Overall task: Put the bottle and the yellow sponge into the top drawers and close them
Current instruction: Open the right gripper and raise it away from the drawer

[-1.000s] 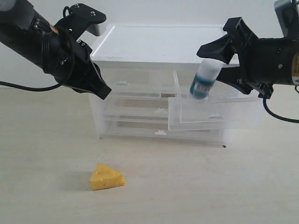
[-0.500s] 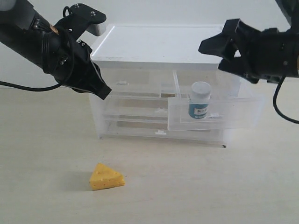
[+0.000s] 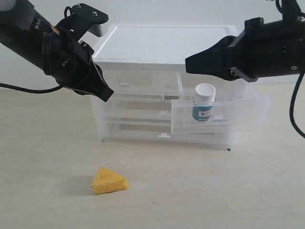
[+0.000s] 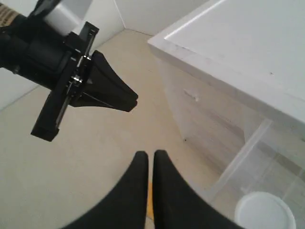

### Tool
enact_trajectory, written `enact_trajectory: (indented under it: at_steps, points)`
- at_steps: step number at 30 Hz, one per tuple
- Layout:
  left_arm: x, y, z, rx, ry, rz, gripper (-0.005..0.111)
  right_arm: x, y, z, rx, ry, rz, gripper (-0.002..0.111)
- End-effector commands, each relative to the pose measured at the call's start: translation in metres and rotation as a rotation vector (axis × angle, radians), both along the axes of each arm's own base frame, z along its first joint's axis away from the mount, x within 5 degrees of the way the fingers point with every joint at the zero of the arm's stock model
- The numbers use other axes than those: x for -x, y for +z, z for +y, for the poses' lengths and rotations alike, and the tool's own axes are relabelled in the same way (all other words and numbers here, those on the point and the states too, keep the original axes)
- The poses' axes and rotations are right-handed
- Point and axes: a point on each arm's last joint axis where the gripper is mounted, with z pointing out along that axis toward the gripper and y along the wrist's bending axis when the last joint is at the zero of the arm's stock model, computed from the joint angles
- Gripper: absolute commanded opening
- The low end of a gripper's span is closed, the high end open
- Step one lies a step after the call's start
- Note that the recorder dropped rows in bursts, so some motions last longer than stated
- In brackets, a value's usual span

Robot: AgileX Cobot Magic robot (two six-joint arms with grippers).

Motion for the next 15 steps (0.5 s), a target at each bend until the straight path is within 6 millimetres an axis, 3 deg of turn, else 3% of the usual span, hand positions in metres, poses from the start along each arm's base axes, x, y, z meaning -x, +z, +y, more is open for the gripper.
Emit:
enact_trajectory:
  at_steps: [1,2,4,8,12,15]
  points:
    - [0.000,0.002,0.001,0.010,0.005,-0.003,0.004,0.001,0.006,0.026,0.153,-0.027,-0.242,0.000]
    - [0.000,0.002,0.001,0.010,0.005,-0.003,0.004,-0.002,0.006,0.028,0.213,-0.073,-0.313,0.000]
    - [0.001,0.001,0.001,0.008,0.004,0.001,0.004,-0.018,0.012,0.014,0.475,-0.404,-0.521,0.000]
    - [0.001,0.001,0.001,0.008,0.004,0.001,0.004,-0.026,0.018,-0.022,0.673,-0.791,-0.538,0.000]
    - [0.001,0.001,0.001,0.009,0.005,-0.001,0.004,-0.021,0.006,-0.040,0.998,-0.802,-0.448,0.000]
    - [0.001,0.001,0.001,0.009,0.005,-0.001,0.004,-0.014,-0.004,-0.041,1.097,-0.689,-0.265,0.000]
